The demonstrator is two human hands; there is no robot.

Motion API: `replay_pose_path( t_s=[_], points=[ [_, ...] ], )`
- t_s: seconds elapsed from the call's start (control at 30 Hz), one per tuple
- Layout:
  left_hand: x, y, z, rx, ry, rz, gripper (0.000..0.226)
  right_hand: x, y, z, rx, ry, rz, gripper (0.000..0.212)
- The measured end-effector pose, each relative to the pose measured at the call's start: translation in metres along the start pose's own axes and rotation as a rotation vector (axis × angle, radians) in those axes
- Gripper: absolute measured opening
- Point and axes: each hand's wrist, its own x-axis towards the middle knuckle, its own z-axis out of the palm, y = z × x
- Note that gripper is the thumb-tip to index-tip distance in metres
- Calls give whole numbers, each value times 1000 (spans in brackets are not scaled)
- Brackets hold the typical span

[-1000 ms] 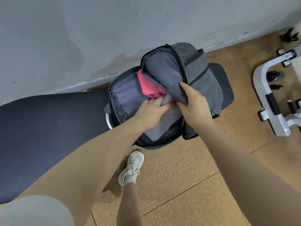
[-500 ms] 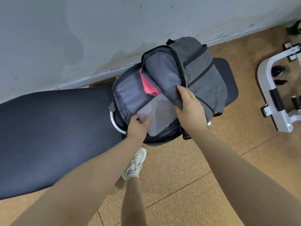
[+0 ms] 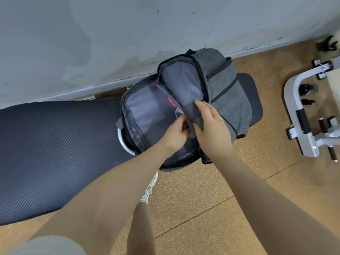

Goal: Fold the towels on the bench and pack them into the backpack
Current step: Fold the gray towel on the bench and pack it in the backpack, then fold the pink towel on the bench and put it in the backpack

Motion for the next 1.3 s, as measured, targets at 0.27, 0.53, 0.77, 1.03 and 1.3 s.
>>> replay_pose_path(
  t_s=[0.27,0.53,0.77,1.03,1.3],
  points=[
    [-54,19,-82,113,441,-195,28,-4,-8,39,-225,-242,45,72],
    [-115,130,-86,432,369,-176,23,-10,-64,-61,-30,-425,-14,69],
    [-152,220,-34,761,51,-31,17,-57,-86,-180,91,-300,-57,40],
    [-155,261,62,991,-176,182,9,-178,-52,-232,254,-90,204,32],
    [-179,241,203,1152,-542,334,25,-299,46,-252,311,104,547,28]
  ],
)
